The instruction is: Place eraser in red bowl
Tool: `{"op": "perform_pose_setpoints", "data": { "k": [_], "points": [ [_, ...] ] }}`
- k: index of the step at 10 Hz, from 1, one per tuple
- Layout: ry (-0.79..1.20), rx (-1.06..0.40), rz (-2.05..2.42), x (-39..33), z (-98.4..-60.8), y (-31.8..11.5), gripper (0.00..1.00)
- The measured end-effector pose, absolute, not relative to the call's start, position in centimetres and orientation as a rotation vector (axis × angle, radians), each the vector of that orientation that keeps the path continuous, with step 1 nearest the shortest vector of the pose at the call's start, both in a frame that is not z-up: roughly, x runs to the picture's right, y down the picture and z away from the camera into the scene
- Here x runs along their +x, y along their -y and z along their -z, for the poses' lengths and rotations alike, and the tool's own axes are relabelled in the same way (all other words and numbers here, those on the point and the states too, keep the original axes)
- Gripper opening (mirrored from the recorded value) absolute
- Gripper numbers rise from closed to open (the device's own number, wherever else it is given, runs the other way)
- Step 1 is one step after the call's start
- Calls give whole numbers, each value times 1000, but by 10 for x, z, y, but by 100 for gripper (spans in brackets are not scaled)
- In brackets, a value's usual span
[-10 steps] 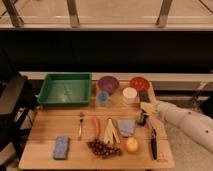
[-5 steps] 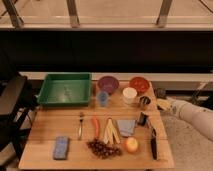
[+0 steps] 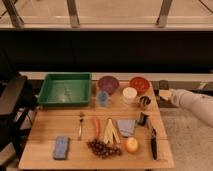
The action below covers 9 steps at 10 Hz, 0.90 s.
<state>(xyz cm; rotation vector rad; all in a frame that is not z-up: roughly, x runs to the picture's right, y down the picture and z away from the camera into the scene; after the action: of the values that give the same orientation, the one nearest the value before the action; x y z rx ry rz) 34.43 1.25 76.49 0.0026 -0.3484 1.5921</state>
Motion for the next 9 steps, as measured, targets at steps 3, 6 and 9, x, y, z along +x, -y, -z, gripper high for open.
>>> {"op": "perform_pose_setpoints", "data": {
  "k": [3,6,9],
  "points": [
    [350,-41,-1555,344,-786,6,0],
    [397,-133,-1482,325,-811,18,2],
    [434,-217,-1415,302,-840,35,28]
  ]
}}
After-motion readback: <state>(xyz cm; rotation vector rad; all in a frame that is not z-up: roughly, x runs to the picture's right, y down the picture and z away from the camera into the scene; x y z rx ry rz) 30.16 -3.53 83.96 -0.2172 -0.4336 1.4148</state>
